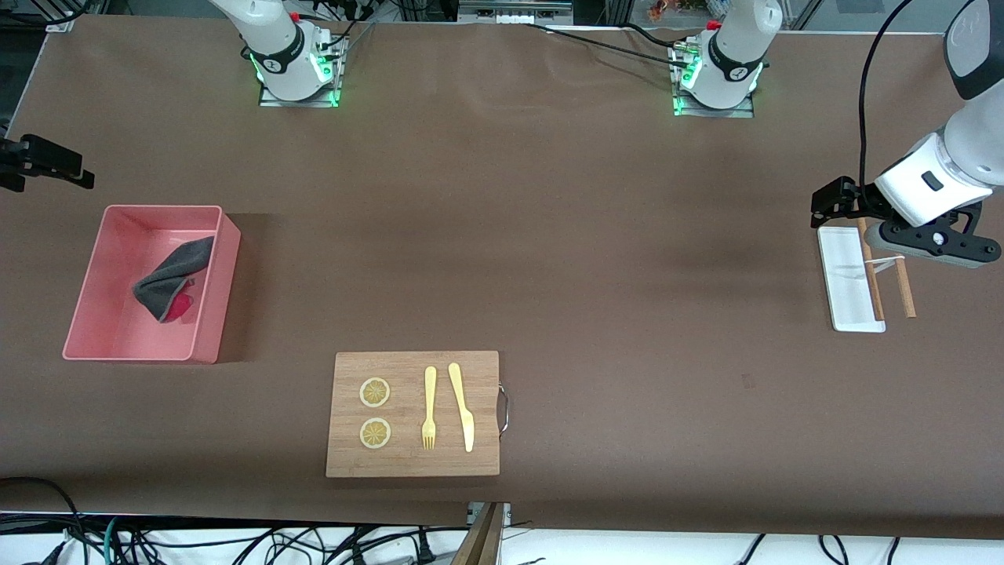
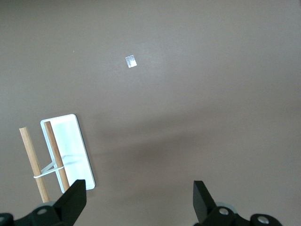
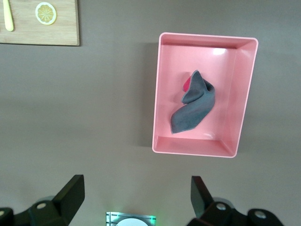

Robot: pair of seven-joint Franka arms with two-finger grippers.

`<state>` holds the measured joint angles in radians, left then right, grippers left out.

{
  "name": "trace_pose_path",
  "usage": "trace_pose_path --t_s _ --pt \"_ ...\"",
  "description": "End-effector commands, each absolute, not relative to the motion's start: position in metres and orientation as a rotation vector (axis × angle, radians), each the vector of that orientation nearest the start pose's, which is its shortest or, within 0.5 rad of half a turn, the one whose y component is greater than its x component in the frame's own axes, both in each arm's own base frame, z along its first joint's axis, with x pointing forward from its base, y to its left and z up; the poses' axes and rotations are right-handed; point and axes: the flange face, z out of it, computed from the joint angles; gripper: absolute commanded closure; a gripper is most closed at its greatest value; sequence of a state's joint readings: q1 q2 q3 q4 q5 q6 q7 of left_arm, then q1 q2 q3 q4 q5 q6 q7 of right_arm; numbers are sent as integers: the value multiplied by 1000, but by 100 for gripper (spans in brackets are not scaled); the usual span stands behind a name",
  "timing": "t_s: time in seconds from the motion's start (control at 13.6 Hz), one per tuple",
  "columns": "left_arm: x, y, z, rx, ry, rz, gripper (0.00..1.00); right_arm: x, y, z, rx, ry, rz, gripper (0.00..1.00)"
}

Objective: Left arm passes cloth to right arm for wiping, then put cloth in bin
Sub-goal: 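Open the right gripper to drop the cloth and withdraw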

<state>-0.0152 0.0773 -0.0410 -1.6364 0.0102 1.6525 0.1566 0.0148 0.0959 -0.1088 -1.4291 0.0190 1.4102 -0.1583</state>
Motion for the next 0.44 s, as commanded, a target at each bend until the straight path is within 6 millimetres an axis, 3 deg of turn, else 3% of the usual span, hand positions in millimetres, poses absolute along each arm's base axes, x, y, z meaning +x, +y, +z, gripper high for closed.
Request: trace_pose_path --t_s 0.0,0.37 --pt "579 -32 559 -3123 345 104 0 553 -36 629 -3130 -110 183 0" --pt "579 -31 559 -3123 342 104 0 554 -37 627 -3131 -110 185 0"
